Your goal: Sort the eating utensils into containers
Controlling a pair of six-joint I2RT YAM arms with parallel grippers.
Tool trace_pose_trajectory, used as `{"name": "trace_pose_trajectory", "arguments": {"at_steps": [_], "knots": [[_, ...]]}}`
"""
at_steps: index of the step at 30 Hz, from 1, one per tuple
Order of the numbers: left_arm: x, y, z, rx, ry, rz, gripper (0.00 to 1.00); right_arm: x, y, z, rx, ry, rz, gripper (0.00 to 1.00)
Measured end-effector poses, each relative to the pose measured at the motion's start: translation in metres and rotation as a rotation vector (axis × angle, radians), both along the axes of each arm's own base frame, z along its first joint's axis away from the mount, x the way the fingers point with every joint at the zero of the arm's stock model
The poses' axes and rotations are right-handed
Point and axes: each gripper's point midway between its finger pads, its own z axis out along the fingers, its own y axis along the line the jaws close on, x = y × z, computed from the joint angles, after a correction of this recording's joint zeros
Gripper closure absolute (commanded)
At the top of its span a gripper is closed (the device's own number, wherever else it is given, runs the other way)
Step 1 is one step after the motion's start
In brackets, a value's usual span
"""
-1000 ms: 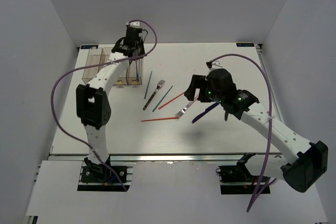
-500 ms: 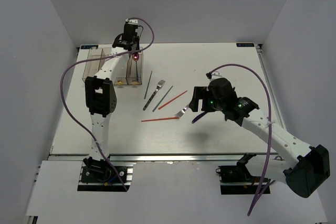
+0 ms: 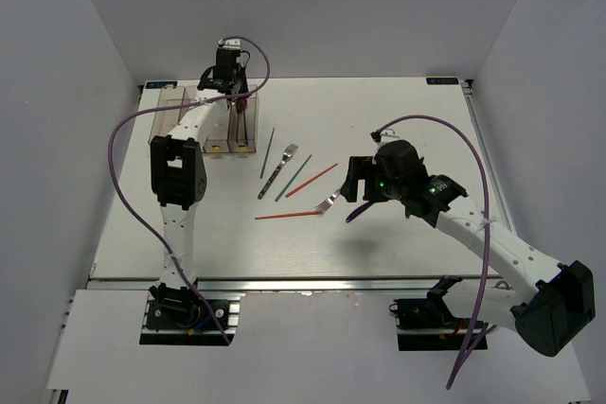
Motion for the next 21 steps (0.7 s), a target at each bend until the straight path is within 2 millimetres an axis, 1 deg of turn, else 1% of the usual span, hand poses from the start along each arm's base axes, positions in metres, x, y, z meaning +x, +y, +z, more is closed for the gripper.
{"name": "trace_pose_trajectory", "arguments": {"at_steps": [2,4,7,8,11,13,15,18,21], "knots": [[0.002,0.000,0.002,-0.014,-0.008,-0.004,0.67,0.000,0.000,0.000,0.000,0.000,0.000,0.12],[0.004,-0.001,0.006,-0.025,-0.017,-0.007,0.61,0.000,0.000,0.000,0.000,0.000,0.000,0.12],[0.009,-0.002,0.019,-0.044,-0.040,-0.009,0.59,0.000,0.000,0.000,0.000,0.000,0.000,0.12],[0.010,-0.002,0.025,-0.052,-0.051,-0.008,0.57,0.000,0.000,0.000,-0.001,0.000,0.000,0.11],[0.011,-0.004,0.038,-0.076,-0.077,-0.005,0.12,0.002,-0.003,0.000,-0.010,-0.006,-0.011,0.11],[0.006,-0.006,0.044,-0.098,-0.078,-0.003,0.02,0.006,-0.007,-0.002,-0.013,-0.001,-0.026,0.11],[-0.006,-0.006,0.048,-0.118,-0.064,-0.002,0.02,0.013,-0.013,-0.007,-0.018,0.015,-0.049,0.11],[-0.029,-0.004,0.063,-0.139,-0.042,0.005,0.06,0.018,-0.016,-0.018,-0.024,0.051,-0.064,0.11],[-0.048,-0.004,0.083,-0.174,-0.029,0.024,0.17,0.017,-0.015,-0.020,-0.018,0.061,-0.059,0.11]]}}
